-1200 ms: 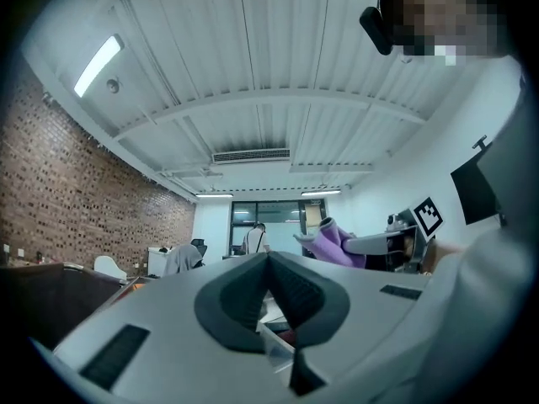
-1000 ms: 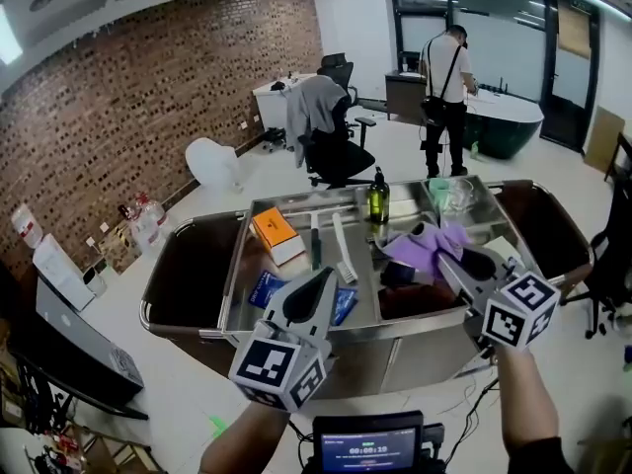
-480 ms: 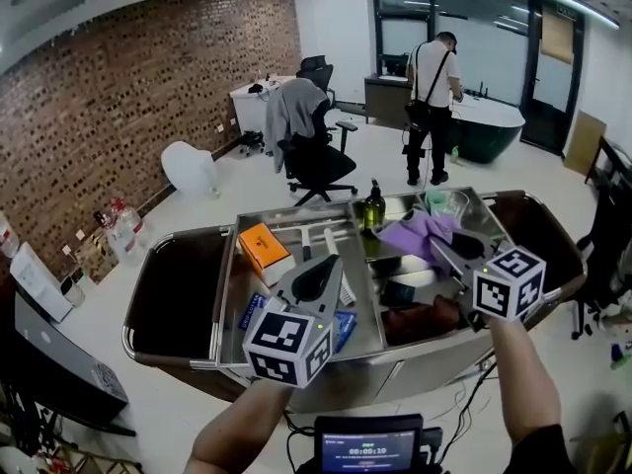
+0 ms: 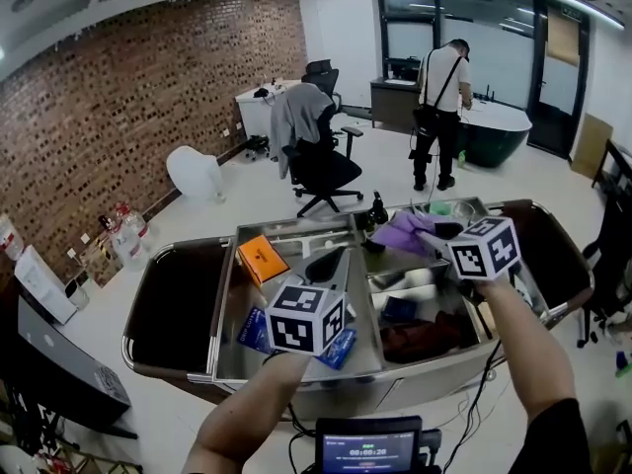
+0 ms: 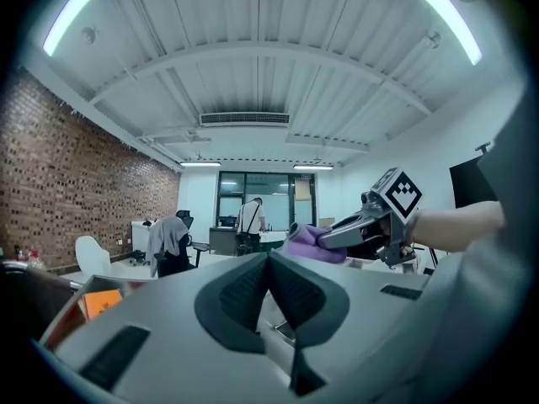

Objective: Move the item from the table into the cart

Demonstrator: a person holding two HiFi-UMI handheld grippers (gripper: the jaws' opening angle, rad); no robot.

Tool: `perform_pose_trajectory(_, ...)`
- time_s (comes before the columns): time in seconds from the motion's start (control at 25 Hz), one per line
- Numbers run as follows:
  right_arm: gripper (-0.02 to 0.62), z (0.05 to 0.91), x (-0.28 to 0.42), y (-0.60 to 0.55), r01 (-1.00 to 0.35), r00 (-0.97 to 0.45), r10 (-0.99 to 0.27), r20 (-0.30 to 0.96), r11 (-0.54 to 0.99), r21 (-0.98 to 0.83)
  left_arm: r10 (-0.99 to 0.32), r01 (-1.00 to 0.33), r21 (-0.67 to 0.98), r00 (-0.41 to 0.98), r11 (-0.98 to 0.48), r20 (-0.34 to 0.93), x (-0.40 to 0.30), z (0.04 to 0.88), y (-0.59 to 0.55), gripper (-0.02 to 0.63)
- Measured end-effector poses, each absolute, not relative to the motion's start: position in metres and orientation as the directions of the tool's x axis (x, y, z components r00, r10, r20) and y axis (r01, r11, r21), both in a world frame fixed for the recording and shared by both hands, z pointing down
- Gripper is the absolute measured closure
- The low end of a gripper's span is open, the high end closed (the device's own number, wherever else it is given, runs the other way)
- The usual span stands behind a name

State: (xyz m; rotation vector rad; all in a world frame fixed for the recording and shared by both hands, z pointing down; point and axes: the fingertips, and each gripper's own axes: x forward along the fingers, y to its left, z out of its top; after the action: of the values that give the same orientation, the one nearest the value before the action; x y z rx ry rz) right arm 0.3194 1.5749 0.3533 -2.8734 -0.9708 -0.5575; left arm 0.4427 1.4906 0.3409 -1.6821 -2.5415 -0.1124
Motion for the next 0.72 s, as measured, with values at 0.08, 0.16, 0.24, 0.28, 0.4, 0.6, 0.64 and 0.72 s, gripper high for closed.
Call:
perform_pose_trajectory(0.08,0.525,0.364,0.329,1.598,0.575,0.725,0.548,0.416,-0.815,0.07,0.913,0.925,0.027,-0.38,0.38,0.147,0.445,0.35,1.512,0.604)
perform_pose_trajectory(0.16,0.525,0.379,0.337,1.615,0.553,0.711,0.518,0.476,-0.83,0.077,0.914,0.93,0.037,-0.366,0.366,0.176,0.447,0.359,1.528,0.604)
perform_pose_trajectory(0.24,0.525,0.398,0.343,1.628,0.533,0.694,0.485,0.532,-0.843,0.073,0.915,0.935,0.051,-0.353,0.35,0.196,0.45,0.369,1.539,0.604)
perform_pose_trajectory(0.28,0.525,0.408,0.346,1.635,0.524,0.686,0.468,0.557,-0.849,0.067,0.916,0.938,0.059,-0.347,0.342,0.202,0.451,0.373,1.545,0.604)
perform_pose_trajectory(0.4,0.525,0.438,0.354,1.652,0.492,0.657,0.405,0.636,-0.869,0.045,0.915,0.941,0.075,-0.338,0.33,0.222,0.453,0.383,1.562,0.604)
perform_pose_trajectory(0.6,0.525,0.478,0.361,1.672,0.437,0.592,0.332,0.735,-0.898,0.053,0.91,0.946,0.056,-0.323,0.319,0.26,0.45,0.398,1.578,0.604)
perform_pose_trajectory(0.64,0.525,0.483,0.362,1.675,0.429,0.582,0.32,0.748,-0.902,0.052,0.91,0.947,0.057,-0.319,0.316,0.264,0.451,0.4,1.579,0.604)
perform_pose_trajectory(0.72,0.525,0.49,0.365,1.678,0.41,0.568,0.288,0.771,-0.911,0.038,0.909,0.948,0.059,-0.316,0.311,0.271,0.452,0.403,1.581,0.604)
